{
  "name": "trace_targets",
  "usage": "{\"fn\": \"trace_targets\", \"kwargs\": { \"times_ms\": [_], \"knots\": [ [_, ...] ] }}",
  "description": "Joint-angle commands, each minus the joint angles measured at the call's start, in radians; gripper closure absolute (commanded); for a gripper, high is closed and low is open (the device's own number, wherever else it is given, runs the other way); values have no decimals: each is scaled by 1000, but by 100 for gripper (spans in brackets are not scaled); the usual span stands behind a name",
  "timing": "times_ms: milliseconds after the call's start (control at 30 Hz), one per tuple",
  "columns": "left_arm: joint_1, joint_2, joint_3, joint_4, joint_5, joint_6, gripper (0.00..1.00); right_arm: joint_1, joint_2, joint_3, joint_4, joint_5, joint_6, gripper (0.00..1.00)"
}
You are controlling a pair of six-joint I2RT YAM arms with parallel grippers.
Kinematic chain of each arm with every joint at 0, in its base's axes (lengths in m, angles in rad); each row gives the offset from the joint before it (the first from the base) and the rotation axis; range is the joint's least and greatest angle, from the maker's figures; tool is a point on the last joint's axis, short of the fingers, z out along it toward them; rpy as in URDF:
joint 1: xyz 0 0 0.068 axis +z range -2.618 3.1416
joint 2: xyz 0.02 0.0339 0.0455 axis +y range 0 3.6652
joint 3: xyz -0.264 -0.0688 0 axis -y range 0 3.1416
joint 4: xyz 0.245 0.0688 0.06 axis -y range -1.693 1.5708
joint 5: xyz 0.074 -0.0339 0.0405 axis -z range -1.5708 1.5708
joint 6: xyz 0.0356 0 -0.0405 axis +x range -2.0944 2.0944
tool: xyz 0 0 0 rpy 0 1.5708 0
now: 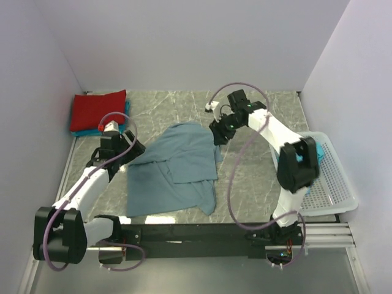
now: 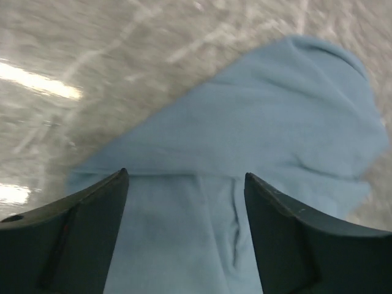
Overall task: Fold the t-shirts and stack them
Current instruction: Flatten the tshirt out
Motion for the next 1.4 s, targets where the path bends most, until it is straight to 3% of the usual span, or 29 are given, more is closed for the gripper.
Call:
{"fn": "trace_targets", "kwargs": {
  "times_ms": [0,133,200,300,467,800,833,900,933,1033,1167,1267,1367],
  "knots": [
    [-1,-53,85,21,181,18,18,98,-207,-195,-75,-98,-291,43],
    [-2,-137,169,-83,329,194,16,194,-259,-314,164,188,-129,43],
    [-5,-150,223,-174,365,262,15,186,-211,-218,104,166,-40,45],
    [-7,-227,192,-184,345,362,15,165,-205,-243,126,175,5,44],
    [-10,-337,37,-69,348,334,15,156,-130,-236,152,224,100,44],
    [-13,-377,77,-116,256,376,14,148,-7,-172,148,178,160,47],
    [-13,-377,79,-119,254,377,14,149,1,-167,145,174,158,48],
    [-13,-384,79,-122,256,377,14,149,3,-141,117,143,148,72],
    [-13,-386,80,-122,258,377,14,149,-1,-130,108,114,137,100],
    [-13,-401,77,-118,251,379,15,155,-42,-52,57,70,97,100],
    [-13,-404,79,-114,245,382,15,165,-13,197,49,19,103,100],
    [-13,-404,77,-111,242,386,15,189,120,433,178,39,227,100],
    [-13,-406,73,-110,221,389,15,209,246,583,507,297,533,99]
  ]
}}
